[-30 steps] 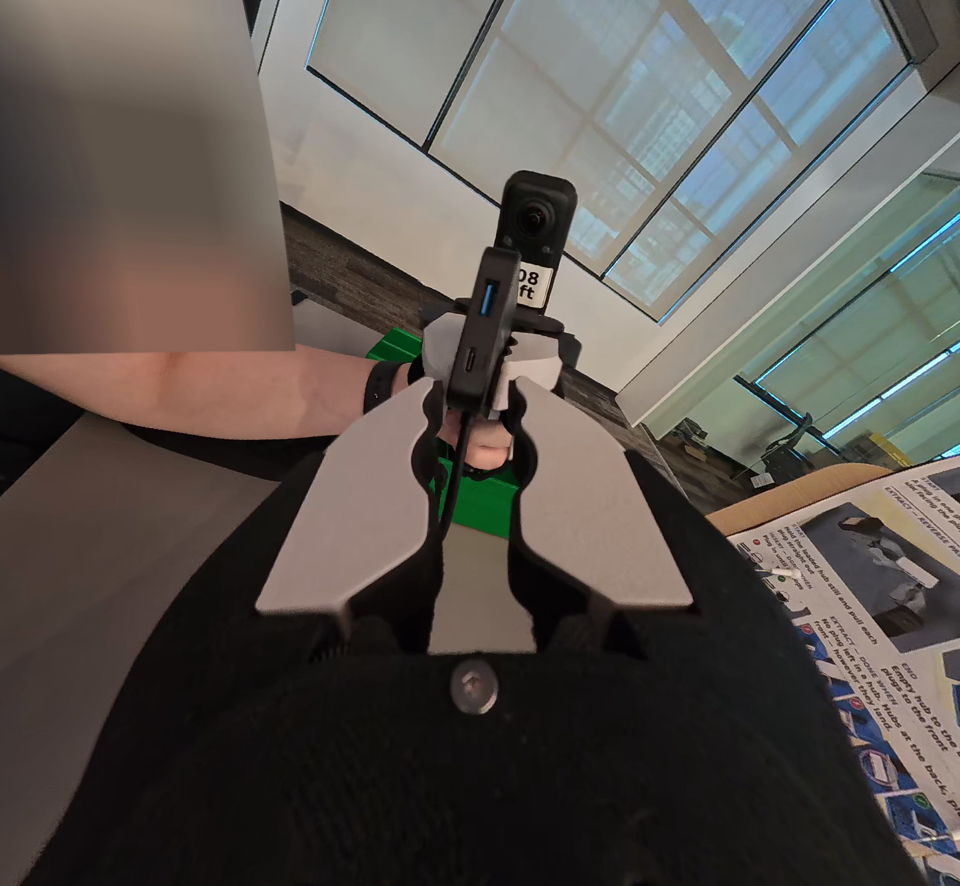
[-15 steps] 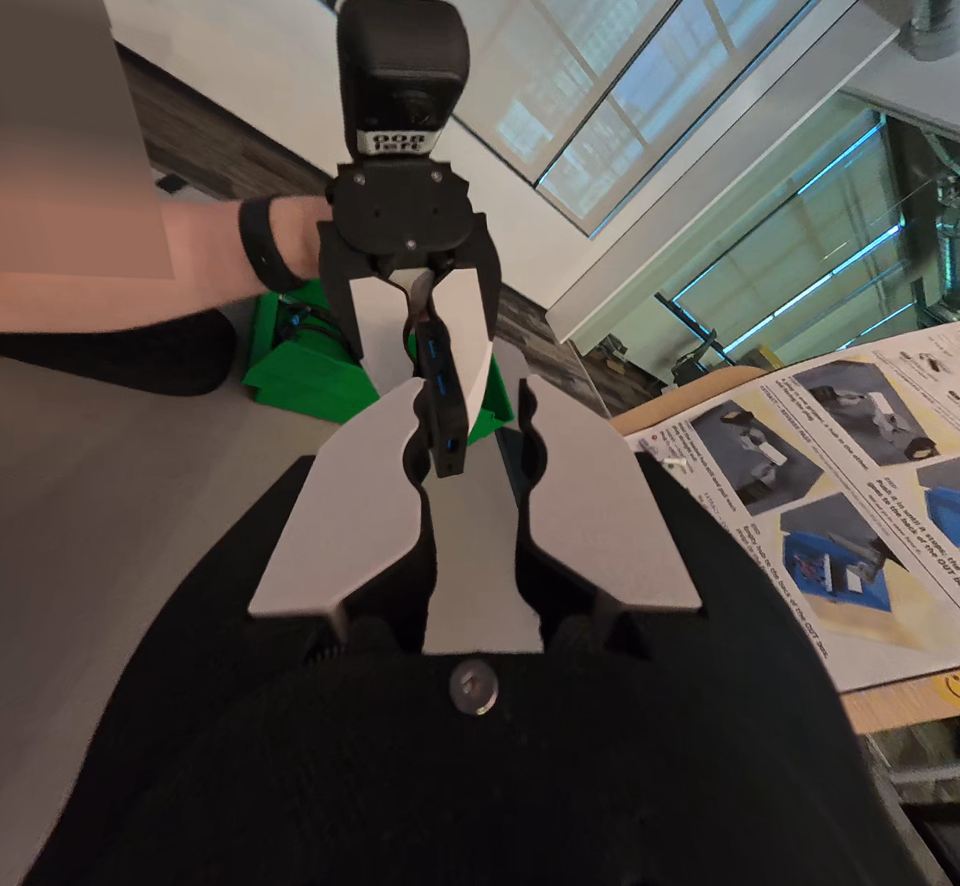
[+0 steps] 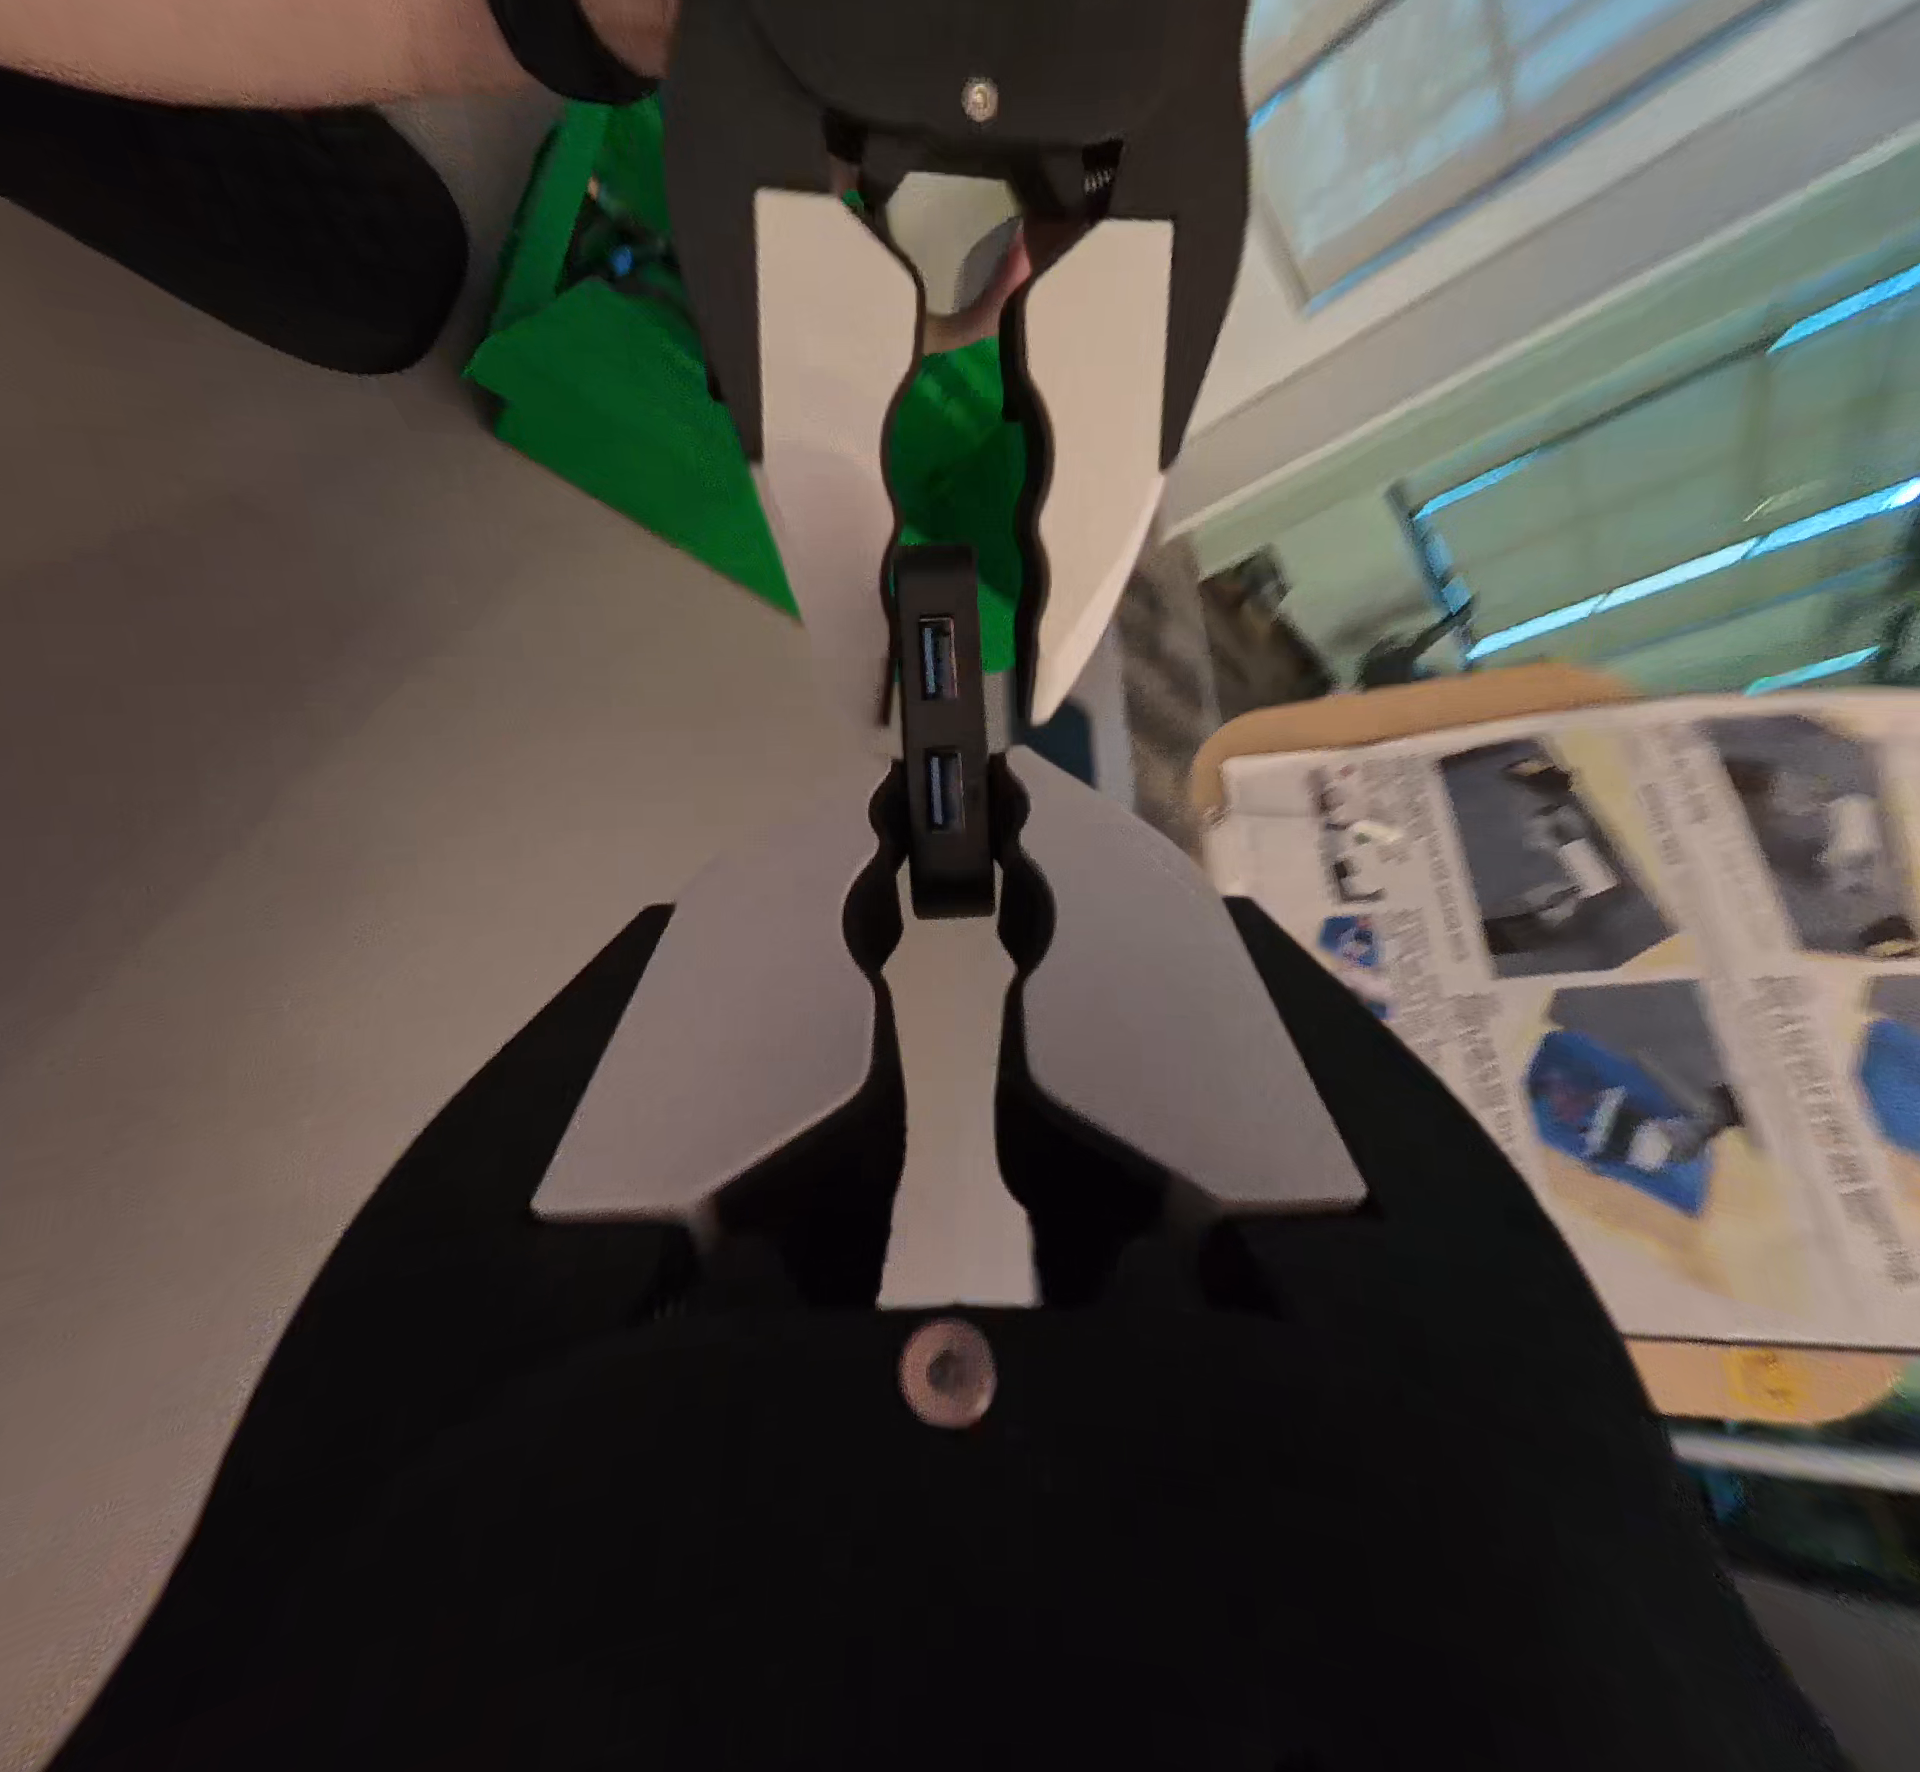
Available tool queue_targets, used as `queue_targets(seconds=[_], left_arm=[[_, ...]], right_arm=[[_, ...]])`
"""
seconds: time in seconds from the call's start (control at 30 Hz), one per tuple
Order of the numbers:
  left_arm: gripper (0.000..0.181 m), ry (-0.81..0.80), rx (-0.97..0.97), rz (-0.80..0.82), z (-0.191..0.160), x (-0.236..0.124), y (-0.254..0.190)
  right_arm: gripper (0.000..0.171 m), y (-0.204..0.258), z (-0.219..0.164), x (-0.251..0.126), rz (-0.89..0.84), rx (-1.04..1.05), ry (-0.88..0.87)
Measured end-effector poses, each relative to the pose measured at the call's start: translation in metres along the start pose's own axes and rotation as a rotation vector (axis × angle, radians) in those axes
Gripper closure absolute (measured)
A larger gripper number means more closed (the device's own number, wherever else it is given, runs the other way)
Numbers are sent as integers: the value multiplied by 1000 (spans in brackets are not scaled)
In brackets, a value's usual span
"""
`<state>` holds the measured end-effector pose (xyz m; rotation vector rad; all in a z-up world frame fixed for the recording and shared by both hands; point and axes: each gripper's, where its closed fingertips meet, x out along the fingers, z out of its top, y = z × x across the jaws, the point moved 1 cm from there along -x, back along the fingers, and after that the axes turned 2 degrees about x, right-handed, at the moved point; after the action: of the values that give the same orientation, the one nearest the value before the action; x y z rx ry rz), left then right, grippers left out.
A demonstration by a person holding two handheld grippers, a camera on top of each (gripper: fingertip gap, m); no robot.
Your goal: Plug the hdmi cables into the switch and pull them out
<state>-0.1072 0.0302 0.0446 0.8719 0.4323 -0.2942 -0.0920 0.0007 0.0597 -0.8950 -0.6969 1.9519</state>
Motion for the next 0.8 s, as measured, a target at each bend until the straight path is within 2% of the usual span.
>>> queue_targets(seconds=[0.07,0.23,0.4,0.57,0.67,0.8], left_arm=[[144,-43,-21,45,4,-20,10],[145,-222,-55,97,23,-75,21],[147,-377,-102,86,39,-106,22],[152,-537,-180,5,69,-128,14],[159,-626,-249,-23,82,-126,13],[160,-544,-346,-80,75,-72,13]], right_arm=[[157,-13,2,-19,-64,-32,-102],[157,-33,6,-59,-158,-68,-260],[157,-37,22,-79,-174,-66,-393],[157,-66,0,-79,-342,16,-301],[157,-84,-7,-86,-407,194,-415],[157,-85,17,-93,-338,362,-701]])
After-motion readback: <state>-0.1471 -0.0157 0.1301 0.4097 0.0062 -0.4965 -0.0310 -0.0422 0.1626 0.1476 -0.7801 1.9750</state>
